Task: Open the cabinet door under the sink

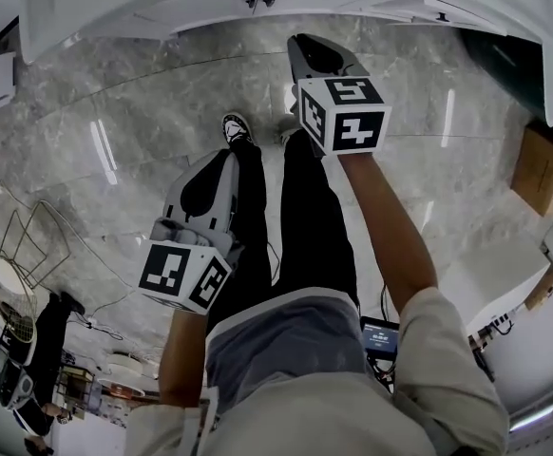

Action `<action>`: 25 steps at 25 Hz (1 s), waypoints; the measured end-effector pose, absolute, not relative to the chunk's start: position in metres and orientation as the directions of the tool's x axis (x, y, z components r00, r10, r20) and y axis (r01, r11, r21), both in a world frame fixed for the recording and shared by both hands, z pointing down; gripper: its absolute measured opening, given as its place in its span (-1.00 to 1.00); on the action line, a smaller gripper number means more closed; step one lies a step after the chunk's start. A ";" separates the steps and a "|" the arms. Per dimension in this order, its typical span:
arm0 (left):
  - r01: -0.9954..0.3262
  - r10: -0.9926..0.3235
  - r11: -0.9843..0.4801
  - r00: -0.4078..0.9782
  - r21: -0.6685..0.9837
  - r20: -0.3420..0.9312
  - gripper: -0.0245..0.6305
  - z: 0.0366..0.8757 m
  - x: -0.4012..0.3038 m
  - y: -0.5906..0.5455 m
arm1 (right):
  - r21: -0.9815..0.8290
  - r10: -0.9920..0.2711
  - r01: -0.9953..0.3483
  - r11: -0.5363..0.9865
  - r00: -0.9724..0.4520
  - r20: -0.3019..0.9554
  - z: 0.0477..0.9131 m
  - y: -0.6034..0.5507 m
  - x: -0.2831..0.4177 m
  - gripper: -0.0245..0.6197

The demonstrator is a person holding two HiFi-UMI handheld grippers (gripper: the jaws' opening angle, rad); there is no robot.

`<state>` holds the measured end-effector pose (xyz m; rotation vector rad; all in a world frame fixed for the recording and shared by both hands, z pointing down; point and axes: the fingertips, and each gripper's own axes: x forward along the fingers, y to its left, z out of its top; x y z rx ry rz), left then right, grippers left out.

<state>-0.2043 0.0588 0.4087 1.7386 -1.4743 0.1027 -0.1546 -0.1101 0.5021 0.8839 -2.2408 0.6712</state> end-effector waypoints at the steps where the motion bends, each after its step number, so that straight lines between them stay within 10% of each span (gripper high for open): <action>1: -0.848 -0.777 0.039 0.307 0.529 0.550 -0.93 0.413 -0.203 0.061 | -0.220 -0.413 -0.735 0.641 -0.572 0.709 0.508 -0.111 -0.154 -0.82; 25: -0.784 -0.744 0.137 0.323 0.606 0.585 -0.93 0.471 -0.217 0.087 | -0.192 -0.429 -0.777 0.599 -0.514 0.743 0.622 -0.162 -0.192 -0.64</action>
